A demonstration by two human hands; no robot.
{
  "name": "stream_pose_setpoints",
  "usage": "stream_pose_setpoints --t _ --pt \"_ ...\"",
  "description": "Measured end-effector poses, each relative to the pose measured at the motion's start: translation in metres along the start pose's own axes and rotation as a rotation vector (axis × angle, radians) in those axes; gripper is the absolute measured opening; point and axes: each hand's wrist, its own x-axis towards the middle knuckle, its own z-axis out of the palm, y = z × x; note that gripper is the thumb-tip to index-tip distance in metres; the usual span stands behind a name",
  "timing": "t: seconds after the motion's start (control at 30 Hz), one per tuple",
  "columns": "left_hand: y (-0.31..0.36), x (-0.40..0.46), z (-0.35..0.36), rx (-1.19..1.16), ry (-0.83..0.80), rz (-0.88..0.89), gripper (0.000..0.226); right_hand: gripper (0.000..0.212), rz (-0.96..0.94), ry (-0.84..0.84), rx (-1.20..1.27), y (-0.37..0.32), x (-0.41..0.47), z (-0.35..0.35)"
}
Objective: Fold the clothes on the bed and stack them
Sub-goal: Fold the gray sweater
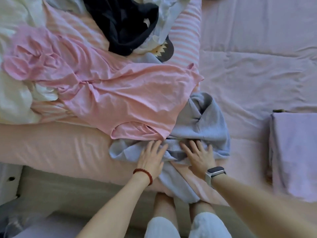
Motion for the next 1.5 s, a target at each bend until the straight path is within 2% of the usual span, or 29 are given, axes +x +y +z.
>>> stream_pose_setpoints --t 0.07,0.13,0.2,0.3,0.33,0.4,0.47,0.53,0.63,0.73,0.8,0.87,0.9,0.97,1.03,1.1,1.13,1.23,1.33,1.5 --pt "0.000 0.020 0.010 0.134 0.043 0.019 0.085 0.083 -0.008 0.094 0.008 0.009 0.003 0.014" --pt "-0.003 0.034 0.018 0.159 0.140 -0.021 0.099 0.060 0.033 0.172 0.054 0.021 0.004 0.017" --pt "0.000 0.039 0.014 0.188 0.160 -0.062 0.087 0.043 0.020 0.157 0.100 0.034 -0.002 0.012" --pt "0.010 0.031 -0.001 0.194 0.210 -0.056 0.044 0.038 -0.104 0.170 0.229 0.055 -0.027 0.004" --pt "0.013 0.026 -0.005 0.125 0.194 -0.041 0.035 0.032 -0.126 0.192 0.297 0.061 -0.038 -0.002" --pt "0.021 0.009 -0.014 -0.158 0.141 -0.037 0.029 0.020 -0.111 0.196 0.466 0.073 -0.058 -0.019" --pt "0.033 -0.016 -0.029 -0.446 0.145 -0.074 0.022 0.018 -0.025 0.173 0.688 0.080 -0.079 -0.044" --pt "0.049 -0.044 -0.053 -0.623 0.154 -0.153 0.032 0.012 -0.002 0.161 0.858 0.087 -0.097 -0.073" --pt "0.074 -0.081 -0.102 -0.919 0.091 -0.142 0.023 0.024 -0.060 0.169 0.975 0.099 -0.124 -0.123" --pt "0.087 -0.108 -0.163 -1.039 0.007 0.027 0.060 0.014 -0.171 0.084 1.031 0.113 -0.152 -0.181" --pt "0.093 -0.120 -0.196 -1.036 -0.147 0.201 0.073 0.018 -0.220 0.027 1.100 0.125 -0.170 -0.215" --pt "0.099 -0.124 -0.222 -1.103 -0.274 0.271 0.081 0.023 -0.251 -0.016 1.223 0.137 -0.184 -0.238" --pt "0.103 -0.122 -0.231 -1.152 -0.261 0.261 0.084 0.028 -0.253 -0.024 1.271 0.143 -0.187 -0.245" --pt "0.112 -0.109 -0.241 -1.175 -0.139 0.198 0.079 0.037 -0.226 -0.016 1.340 0.152 -0.183 -0.252" --pt "0.120 -0.092 -0.244 -1.057 -0.024 0.133 0.052 0.037 -0.166 -0.034 1.357 0.155 -0.172 -0.251" --pt "0.123 -0.082 -0.240 -0.931 0.028 0.075 0.020 0.034 -0.115 -0.061 1.223 0.158 -0.162 -0.245" --pt "0.123 -0.080 -0.237 -0.915 0.044 0.071 0.015 0.036 -0.101 -0.067 1.149 0.160 -0.161 -0.241" --pt "0.121 -0.085 -0.231 -0.950 0.163 0.101 0.022 0.040 -0.077 -0.038 1.103 0.161 -0.169 -0.236" --pt "0.120 -0.094 -0.227 -0.972 0.332 0.138 0.011 0.041 -0.050 0.131 1.152 0.151 -0.180 -0.231" --pt "0.125 -0.109 -0.227 -0.939 0.542 0.202 0.022 0.016 0.024 0.629 1.204 0.115 -0.189 -0.224"
